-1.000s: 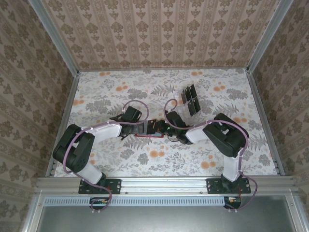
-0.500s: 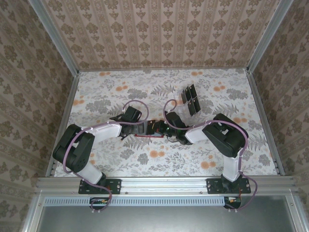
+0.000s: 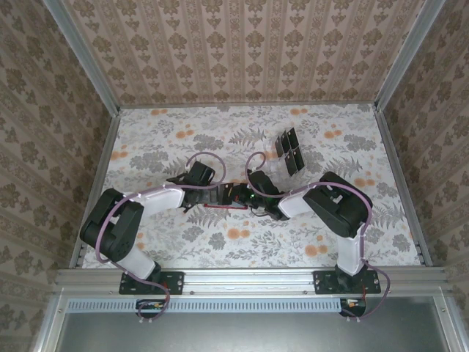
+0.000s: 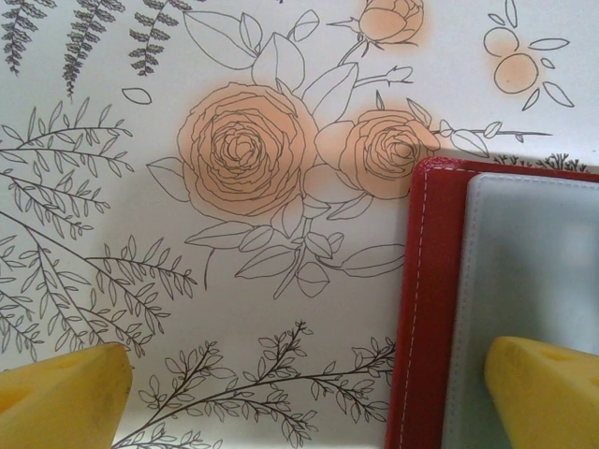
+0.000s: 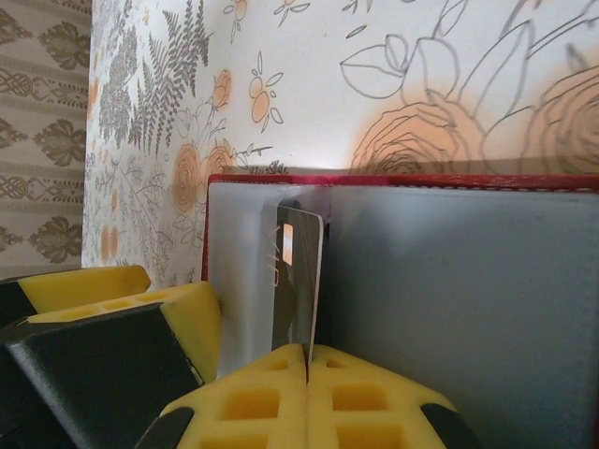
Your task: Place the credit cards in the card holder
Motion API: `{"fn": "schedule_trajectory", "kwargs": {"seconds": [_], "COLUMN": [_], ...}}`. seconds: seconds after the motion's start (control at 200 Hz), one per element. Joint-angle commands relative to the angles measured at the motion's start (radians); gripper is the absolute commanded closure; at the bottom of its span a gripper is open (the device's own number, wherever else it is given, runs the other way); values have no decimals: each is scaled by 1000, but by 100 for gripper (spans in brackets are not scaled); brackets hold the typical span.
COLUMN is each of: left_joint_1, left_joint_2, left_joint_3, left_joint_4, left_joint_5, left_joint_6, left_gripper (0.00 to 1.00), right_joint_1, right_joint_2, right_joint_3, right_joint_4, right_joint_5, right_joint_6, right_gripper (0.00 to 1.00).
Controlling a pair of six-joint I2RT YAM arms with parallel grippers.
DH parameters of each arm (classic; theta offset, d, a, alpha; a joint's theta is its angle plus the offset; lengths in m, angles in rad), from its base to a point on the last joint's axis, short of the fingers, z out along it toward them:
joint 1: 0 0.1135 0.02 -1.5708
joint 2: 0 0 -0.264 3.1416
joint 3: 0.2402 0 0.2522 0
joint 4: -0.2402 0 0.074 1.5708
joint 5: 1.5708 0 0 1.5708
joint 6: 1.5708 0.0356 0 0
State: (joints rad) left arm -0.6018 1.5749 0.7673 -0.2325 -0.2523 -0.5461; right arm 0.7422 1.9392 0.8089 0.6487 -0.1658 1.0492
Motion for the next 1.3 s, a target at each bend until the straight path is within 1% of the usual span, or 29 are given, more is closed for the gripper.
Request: {"fn": "schedule_trajectory", "kwargs": {"seconds": [0.0, 0.125, 0.215, 0.28, 0.375, 0.4, 0.505, 0.595, 0.655, 0.8, 0.85, 0.945, 1.06, 1.11, 1.185, 1.295], "left_joint_1": [-1, -1, 5, 20, 54, 63, 92, 108, 117, 125, 123, 120, 113, 109, 101, 91], "left_joint_2": [7, 4, -7, -24, -63, -72, -112, -134, -141, -125, -122, -118, -109, -102, -91, -71], "left_joint_3": [-40, -38, -26, -15, 6, 11, 26, 26, 15, -18, -28, -43, -50, -50, -50, -50], "left_joint_4": [-87, -87, -97, -109, -130, -135, -158, -169, -169, -152, -144, -136, -131, -130, -126, -122], "left_joint_5": [-19, -20, -12, -6, 14, 20, 30, 25, 24, 35, 40, 42, 45, 44, 42, 39], "left_joint_6": [0, 1, 1, 2, 5, 7, 16, 21, 21, 14, 9, 2, 3, 2, 2, 0], "left_gripper": [0, 0, 0, 0, 0, 0, 0, 0, 0, 0, 0, 0, 0, 0, 0, 0], "right_joint_1": [23, 27, 28, 26, 22, 21, 17, 12, 11, 10, 9, 11, 11, 11, 11, 11], "right_joint_2": [52, 63, 47, 23, -17, -27, -66, -90, -103, -115, -116, -105, -75, -59, -34, -4], "right_joint_3": [15, 27, 38, 52, 84, 94, 137, 177, 206, 274, 290, 329, 375, 389, 406, 422], "right_joint_4": [-89, -98, -139, -192, -279, -307, -416, -508, -568, -704, -738, -813, -889, -908, -923, -931], "right_joint_5": [-3, -7, -11, -11, -18, -20, -20, -17, -11, 26, 40, 74, 106, 113, 118, 120], "right_joint_6": [1, 4, -13, -38, -80, -94, -144, -188, -215, -278, -293, -321, -349, -358, -367, -374], "right_gripper": [100, 100, 100, 91, 68, 64, 51, 45, 42, 42, 43, 52, 71, 77, 81, 83]}}
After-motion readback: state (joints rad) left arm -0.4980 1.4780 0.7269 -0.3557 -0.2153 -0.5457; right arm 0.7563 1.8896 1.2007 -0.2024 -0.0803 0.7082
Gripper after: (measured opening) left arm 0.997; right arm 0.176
